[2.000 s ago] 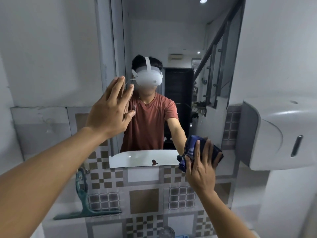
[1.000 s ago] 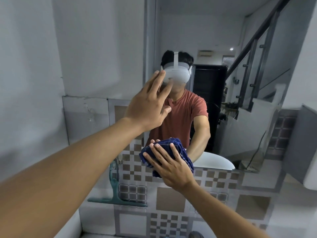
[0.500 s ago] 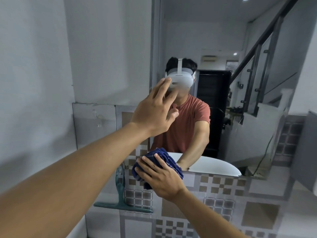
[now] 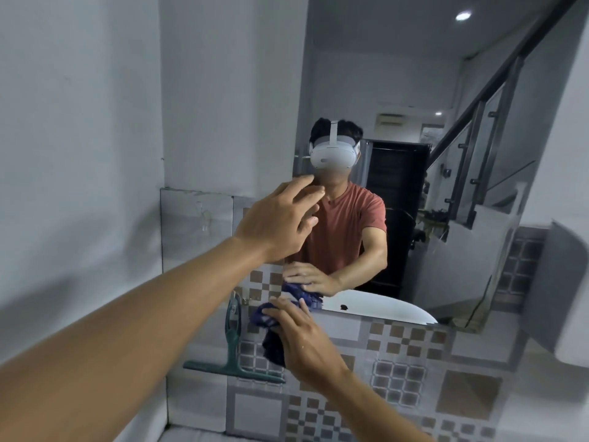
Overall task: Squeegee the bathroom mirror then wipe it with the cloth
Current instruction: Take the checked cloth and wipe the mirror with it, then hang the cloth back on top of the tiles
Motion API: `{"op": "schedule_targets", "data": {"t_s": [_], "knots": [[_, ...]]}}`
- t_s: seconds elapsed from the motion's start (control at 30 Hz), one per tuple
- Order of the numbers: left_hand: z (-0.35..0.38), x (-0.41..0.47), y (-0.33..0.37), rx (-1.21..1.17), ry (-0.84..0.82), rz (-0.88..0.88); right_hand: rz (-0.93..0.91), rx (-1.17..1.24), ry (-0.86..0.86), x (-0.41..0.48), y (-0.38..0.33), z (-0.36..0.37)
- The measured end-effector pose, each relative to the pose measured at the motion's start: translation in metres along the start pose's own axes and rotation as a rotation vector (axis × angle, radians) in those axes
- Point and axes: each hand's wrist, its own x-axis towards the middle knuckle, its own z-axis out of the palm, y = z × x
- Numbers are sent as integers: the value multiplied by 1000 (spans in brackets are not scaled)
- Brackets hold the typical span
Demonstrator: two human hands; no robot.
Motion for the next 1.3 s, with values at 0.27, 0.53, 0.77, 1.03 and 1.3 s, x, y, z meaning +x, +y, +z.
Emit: {"op": "schedule_targets", "data": {"t_s": [0.27,0.53,0.77,1.03,1.3], "knots": [[-26,-94,7,-638,-411,-1067,37,8,222,6,-37,-22],[-71,-110,-9,-1235,-412,-982,-53,138,235,18,-70,-24],[-97,-104,-29,-1058,-394,-879,3,241,148,32,-86,-51],[-117,-85,-56,-895,-247,-758,232,422,185,82,-96,-84],[-123,-72,-84,-590,-47,-734,206,458,245,128,-107,-91]]}}
